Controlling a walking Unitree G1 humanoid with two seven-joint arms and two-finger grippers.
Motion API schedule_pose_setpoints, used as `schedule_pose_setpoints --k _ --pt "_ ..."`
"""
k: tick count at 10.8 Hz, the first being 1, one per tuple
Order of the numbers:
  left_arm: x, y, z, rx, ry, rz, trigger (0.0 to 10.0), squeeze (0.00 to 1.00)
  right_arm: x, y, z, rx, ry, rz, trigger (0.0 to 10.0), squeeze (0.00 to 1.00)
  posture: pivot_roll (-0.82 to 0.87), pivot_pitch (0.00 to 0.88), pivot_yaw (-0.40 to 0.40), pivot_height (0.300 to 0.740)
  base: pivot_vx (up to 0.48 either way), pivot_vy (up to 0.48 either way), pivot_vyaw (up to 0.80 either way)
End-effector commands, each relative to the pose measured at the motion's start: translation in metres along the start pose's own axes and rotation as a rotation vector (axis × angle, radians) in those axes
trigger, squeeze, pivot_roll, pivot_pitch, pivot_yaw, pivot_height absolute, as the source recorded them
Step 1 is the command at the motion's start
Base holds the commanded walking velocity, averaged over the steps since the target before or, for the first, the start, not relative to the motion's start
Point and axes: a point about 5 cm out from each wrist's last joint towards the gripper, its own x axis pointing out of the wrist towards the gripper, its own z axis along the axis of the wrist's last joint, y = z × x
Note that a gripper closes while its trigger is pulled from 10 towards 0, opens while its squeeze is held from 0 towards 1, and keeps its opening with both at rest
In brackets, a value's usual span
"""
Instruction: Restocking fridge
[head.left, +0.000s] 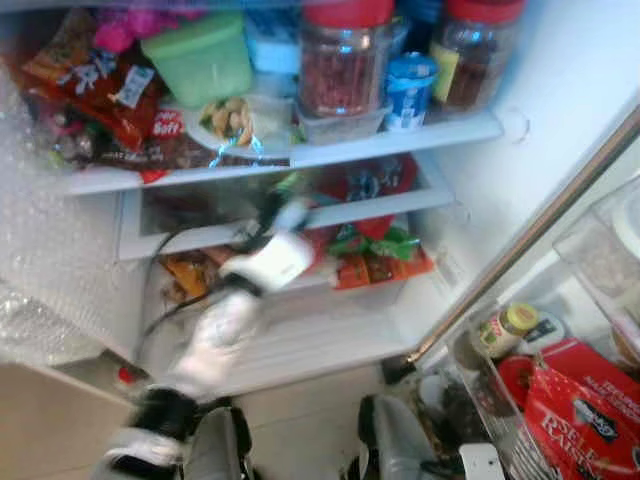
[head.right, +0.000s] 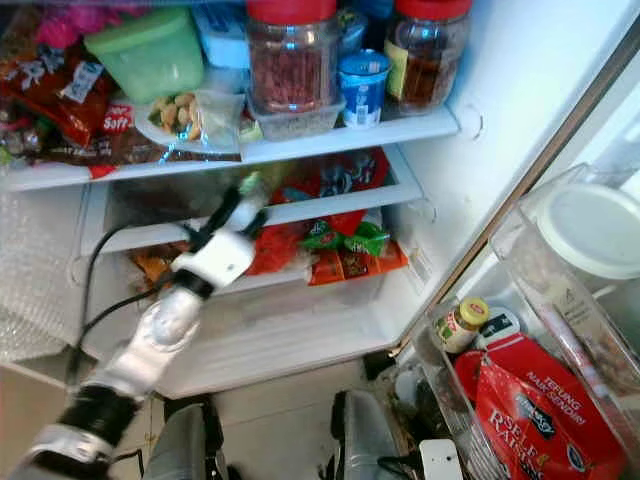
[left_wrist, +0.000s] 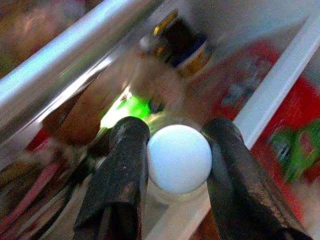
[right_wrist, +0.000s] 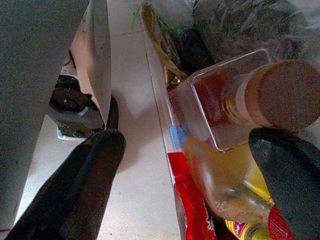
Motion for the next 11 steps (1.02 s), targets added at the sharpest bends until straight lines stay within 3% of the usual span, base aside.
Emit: schedule_pose_setpoints --k 1,2,4,5,7,8,9,10,11 --pt "0.003 -0.012 -0.003 0.086 0.017 -0.067 10.0 0.00 0.000 0.007 0.000 -0.002 -0.005 0.024 10.0 0.00 -0.11 0.181 -0.009 0.600 0.000 0.000 0.00" --pt "0.006 -0.011 -0.015 0.215 0.070 -0.092 10.0 0.00 0.000 0.007 0.001 0.001 -0.007 0.024 10.0 0.00 -0.11 0.181 -0.009 0.600 0.000 0.000 0.00" --pt "0.012 -0.006 -0.033 0.397 0.162 -0.101 10.0 0.00 0.000 0.007 0.000 0.002 -0.006 0.022 10.0 0.00 -0.11 0.185 -0.010 0.600 0.000 0.000 0.00" --pt "0.013 -0.002 -0.052 0.515 0.306 -0.111 10.0 0.00 0.000 0.007 0.000 0.003 -0.004 0.024 10.0 0.00 -0.12 0.187 -0.009 0.600 0.000 0.000 0.00" --pt "0.015 0.009 -0.062 0.583 0.397 -0.072 10.0 0.00 0.000 0.008 -0.001 0.004 -0.006 0.025 10.0 0.00 -0.12 0.192 -0.010 0.600 0.000 0.000 0.00" --pt "0.022 0.021 -0.060 0.576 0.407 0.011 10.0 0.00 0.000 0.008 -0.001 0.003 -0.007 0.027 10.0 0.00 -0.12 0.193 -0.009 0.600 0.000 0.000 0.00" --pt "0.026 0.031 -0.061 0.591 0.444 0.070 10.0 0.25 0.000 0.009 -0.001 0.005 -0.007 0.027 10.0 0.00 -0.12 0.195 -0.008 0.600 0.000 0.000 0.00" --pt "0.026 0.036 -0.063 0.578 0.474 0.099 10.0 1.00 0.000 0.009 -0.001 0.008 -0.007 0.027 10.0 0.00 -0.12 0.197 -0.009 0.600 0.000 0.000 0.00" --pt "0.024 0.043 -0.067 0.558 0.517 0.133 10.0 1.00 0.000 0.009 -0.001 0.010 -0.008 0.027 10.0 0.00 -0.12 0.199 -0.008 0.600 0.000 0.000 0.00"
